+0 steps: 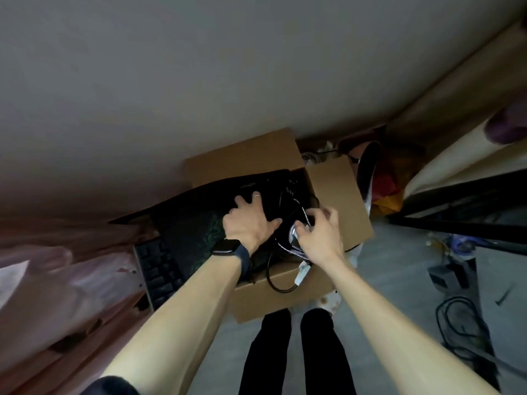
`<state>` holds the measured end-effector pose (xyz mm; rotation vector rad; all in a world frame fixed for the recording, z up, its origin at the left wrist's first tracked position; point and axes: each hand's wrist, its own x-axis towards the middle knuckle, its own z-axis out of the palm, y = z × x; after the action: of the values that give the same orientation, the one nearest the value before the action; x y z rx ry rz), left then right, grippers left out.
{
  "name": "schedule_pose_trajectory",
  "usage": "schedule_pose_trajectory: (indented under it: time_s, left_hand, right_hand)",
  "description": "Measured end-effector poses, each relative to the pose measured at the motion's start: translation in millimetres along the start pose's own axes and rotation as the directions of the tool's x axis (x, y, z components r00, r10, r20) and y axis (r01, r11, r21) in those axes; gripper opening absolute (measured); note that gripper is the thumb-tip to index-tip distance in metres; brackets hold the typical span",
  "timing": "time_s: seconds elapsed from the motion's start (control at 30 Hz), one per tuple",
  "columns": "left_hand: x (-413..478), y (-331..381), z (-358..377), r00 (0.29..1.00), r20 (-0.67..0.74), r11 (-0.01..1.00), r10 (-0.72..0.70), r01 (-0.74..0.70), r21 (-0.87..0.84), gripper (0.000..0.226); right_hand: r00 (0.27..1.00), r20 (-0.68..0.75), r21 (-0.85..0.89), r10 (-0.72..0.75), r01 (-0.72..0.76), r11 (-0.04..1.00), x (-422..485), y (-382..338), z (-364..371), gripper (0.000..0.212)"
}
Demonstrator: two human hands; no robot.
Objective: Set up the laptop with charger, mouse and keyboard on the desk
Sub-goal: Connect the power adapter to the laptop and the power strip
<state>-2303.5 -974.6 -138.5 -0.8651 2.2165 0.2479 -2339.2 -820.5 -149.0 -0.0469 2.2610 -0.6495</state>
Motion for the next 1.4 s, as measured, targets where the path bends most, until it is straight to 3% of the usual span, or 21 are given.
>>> schedule_pose_trajectory:
  time_s: [0.2,0.37,0.6,0.73,0.8,0.97,1.07,1.2,1.3,1.4]
  left_hand:
    - [7,-2,1,0.990,0.125,0.977,0.059,-0.031,-0.211,0.065]
    - [11,-1,-5,0.981,0.150,0.979,0.124,-0.095,-0.183,0.060]
    - [4,4,6,0.988,0.129,0.936,0.088,-0.038,-0.349,0.065]
    - [-1,-3,-4,0.990,0.114,0.940,0.080,-0.037,-0.340,0.068]
    - [-11,-12,-15,0.990,0.119,0.926,0.081,-0.031,-0.377,0.062]
    - [-61,-55,-55,0.991,0.130,0.776,0.023,0.064,-0.628,0.043]
    - [-110,-75,-84,0.991,0.136,0.580,-0.008,0.115,-0.807,0.044]
    - [-174,-96,-110,0.991,0.134,0.313,0.005,0.126,-0.941,0.035]
    - [-210,-108,-125,0.992,0.125,0.247,0.035,0.112,-0.962,0.022]
    - [-247,-122,-146,0.988,0.115,0.239,0.099,0.088,-0.967,0.023]
  right_hand:
    - [0.995,0.070,0.170,0.071,-0.082,0.982,10,-16,-7,0.049]
    - [0.992,0.098,0.082,0.079,-0.088,0.993,13,-30,-14,0.054]
    - [0.999,-0.033,0.209,0.034,-0.026,0.978,-5,-21,-9,0.034]
    - [0.982,0.140,0.386,0.129,-0.174,0.906,-17,-10,-11,0.026]
    - [0.967,0.207,0.393,0.146,-0.219,0.893,-29,-5,-14,0.029]
    - [0.936,0.305,0.382,0.178,-0.291,0.877,-87,-9,-19,0.041]
    - [0.900,0.340,0.487,0.271,-0.415,0.769,-125,-16,-22,0.044]
    - [0.769,0.538,0.616,0.345,-0.638,0.462,-172,-40,-34,0.070]
    - [0.688,0.645,0.644,0.333,-0.724,0.249,-194,-64,-43,0.082]
    - [0.637,0.734,0.664,0.235,-0.746,-0.054,-207,-85,-56,0.090]
